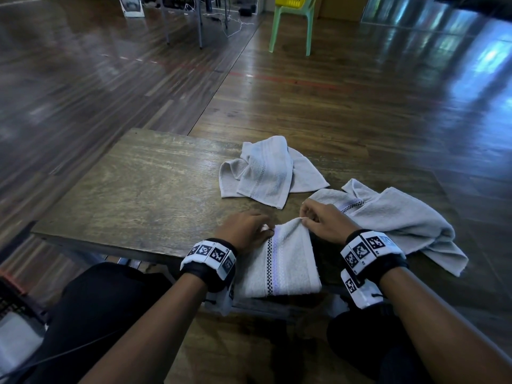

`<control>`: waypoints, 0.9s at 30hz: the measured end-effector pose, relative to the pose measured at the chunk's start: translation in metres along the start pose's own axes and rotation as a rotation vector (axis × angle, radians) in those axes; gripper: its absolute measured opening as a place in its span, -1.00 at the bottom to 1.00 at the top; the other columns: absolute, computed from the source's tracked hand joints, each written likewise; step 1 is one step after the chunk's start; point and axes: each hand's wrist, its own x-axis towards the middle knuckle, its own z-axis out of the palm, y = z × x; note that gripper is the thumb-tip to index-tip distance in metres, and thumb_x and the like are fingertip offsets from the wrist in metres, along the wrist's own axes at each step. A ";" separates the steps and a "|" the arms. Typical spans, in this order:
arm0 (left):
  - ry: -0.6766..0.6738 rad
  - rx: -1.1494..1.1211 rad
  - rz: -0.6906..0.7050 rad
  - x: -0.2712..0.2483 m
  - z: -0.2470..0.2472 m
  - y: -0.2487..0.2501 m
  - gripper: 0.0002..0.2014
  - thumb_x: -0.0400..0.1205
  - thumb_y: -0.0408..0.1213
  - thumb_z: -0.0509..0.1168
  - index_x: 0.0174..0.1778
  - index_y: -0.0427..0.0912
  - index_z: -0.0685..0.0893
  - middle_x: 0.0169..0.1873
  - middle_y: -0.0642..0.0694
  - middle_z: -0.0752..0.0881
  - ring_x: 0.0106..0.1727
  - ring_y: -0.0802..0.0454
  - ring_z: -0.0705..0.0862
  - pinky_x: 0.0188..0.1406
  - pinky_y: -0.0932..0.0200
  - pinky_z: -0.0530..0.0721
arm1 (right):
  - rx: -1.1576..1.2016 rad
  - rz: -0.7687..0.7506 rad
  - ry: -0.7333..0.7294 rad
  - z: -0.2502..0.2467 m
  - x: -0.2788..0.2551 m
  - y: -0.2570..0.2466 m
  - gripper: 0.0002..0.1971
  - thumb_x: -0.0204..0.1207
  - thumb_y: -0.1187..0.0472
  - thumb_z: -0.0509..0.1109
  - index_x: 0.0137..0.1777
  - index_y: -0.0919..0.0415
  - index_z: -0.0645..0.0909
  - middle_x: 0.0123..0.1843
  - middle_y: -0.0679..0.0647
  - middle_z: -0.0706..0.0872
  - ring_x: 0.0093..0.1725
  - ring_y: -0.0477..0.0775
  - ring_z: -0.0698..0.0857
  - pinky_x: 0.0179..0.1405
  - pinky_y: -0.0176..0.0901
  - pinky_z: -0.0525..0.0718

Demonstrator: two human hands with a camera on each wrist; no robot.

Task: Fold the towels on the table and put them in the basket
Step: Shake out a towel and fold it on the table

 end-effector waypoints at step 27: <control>0.123 0.060 -0.253 -0.007 -0.005 -0.003 -0.88 0.57 -0.36 0.20 -0.02 -0.18 0.60 -0.02 -0.14 0.68 -0.03 -0.17 0.63 -0.07 0.08 0.54 | -0.445 -0.041 0.062 0.022 -0.007 -0.015 -0.77 0.57 0.25 0.19 0.09 0.11 0.66 0.20 0.05 0.57 0.20 0.13 0.54 0.10 0.00 0.50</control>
